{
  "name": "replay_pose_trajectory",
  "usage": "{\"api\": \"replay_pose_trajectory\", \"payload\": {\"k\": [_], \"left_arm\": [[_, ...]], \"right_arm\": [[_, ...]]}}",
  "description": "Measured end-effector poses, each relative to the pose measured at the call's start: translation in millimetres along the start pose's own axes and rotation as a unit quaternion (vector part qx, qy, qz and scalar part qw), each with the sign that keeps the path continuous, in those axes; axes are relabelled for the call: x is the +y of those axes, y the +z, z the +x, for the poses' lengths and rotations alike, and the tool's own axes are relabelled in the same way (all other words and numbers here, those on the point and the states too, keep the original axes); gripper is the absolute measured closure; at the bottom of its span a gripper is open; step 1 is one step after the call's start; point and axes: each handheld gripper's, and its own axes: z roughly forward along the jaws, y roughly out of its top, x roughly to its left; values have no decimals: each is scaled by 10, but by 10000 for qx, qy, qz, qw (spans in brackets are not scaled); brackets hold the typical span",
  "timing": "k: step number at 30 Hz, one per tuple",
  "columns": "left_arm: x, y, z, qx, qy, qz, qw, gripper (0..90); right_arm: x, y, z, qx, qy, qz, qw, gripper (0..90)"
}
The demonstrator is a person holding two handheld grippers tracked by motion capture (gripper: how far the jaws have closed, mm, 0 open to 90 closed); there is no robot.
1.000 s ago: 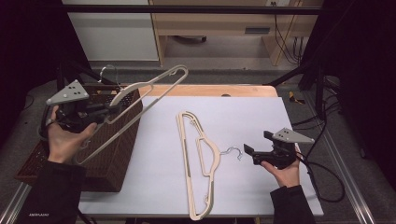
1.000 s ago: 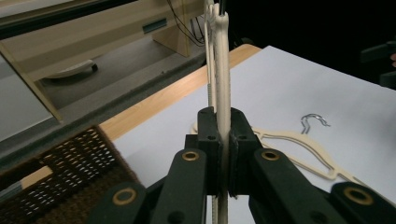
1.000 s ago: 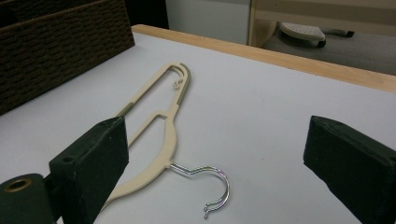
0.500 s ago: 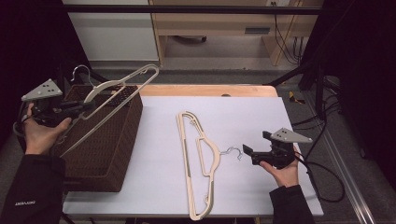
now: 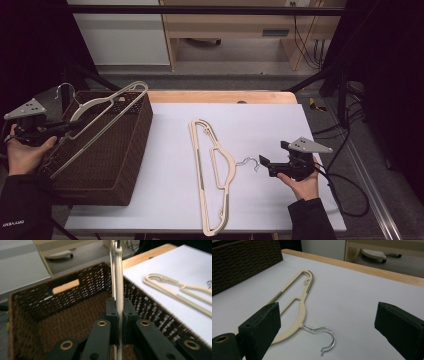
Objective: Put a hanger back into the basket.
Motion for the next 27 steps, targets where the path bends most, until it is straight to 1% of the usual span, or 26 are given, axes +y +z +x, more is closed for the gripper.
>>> {"api": "replay_pose_trajectory", "payload": {"k": [2, 3, 5, 8, 9, 11, 13, 15, 17, 18, 20, 21, 22, 23, 24, 25, 26, 27], "left_arm": [[-42, -1, 21, 47, -17, 77, 10000, 863], [-62, -1, 34, 49, -4, 143, 9999, 863], [-103, 20, 46, 65, -23, 273, 9996, 863], [-152, 89, 37, 13, -37, 371, 9993, 863], [-168, 133, 26, -9, -36, 438, 9990, 863], [-199, 203, 9, 9, -60, 536, 9985, 862], [-252, 284, 4, 22, -127, 660, 9977, 862], [-328, 365, 4, 37, -279, 721, 9970, 861], [-353, 388, 4, 31, -312, 745, 9967, 860], [-416, 454, -2, 54, -425, 825, 9957, 857], [-452, 495, -3, 101, -503, 915, 9945, 852], [-477, 514, 6, 134, -581, 992, 9933, 850], [-492, 522, 11, 179, -620, 1028, 9926, 846], [-492, 522, 11, 179, -620, 1028, 9926, 843], [-520, 531, 31, 274, -734, 1127, 9905, 843], [-535, 525, 54, 394, -796, 1319, 9873, 817], [-538, 511, 58, 506, -848, 1336, 9861, 801], [-539, 497, 64, 531, -920, 1331, 9854, 787]], "right_arm": [[-1, 4, 0, -4, -6, 1, 10000, 69], [-2, 7, 4, -6, 7, 10, 10000, 69], [-5, 12, 1, -1, -40, 36, 10000, 69], [-7, 18, 4, 11, -44, 40, 10000, 68], [-7, 18, 5, 10, -37, 49, 10000, 69], [-8, 19, 5, 9, -39, 49, 10000, 68], [-9, 21, 6, 16, -44, 55, 10000, 68], [-9, 26, 13, 8, -16, 55, 10000, 68], [-10, 27, 11, 9, -29, 62, 10000, 68], [-11, 34, 13, 15, -27, 64, 10000, 68], [-12, 41, 15, 19, -30, 62, 10000, 68], [-13, 41, 16, 15, -25, 77, 10000, 68], [-14, 43, 17, 22, -27, 86, 10000, 68], [-14, 43, 17, 22, -27, 86, 10000, 68], [-15, 44, 22, 17, -4, 87, 10000, 68], [-16, 46, 24, 29, -3, 88, 10000, 68], [-16, 46, 23, 33, -23, 90, 10000, 69], [-18, 48, 23, 31, -33, 89, 9999, 68]]}}
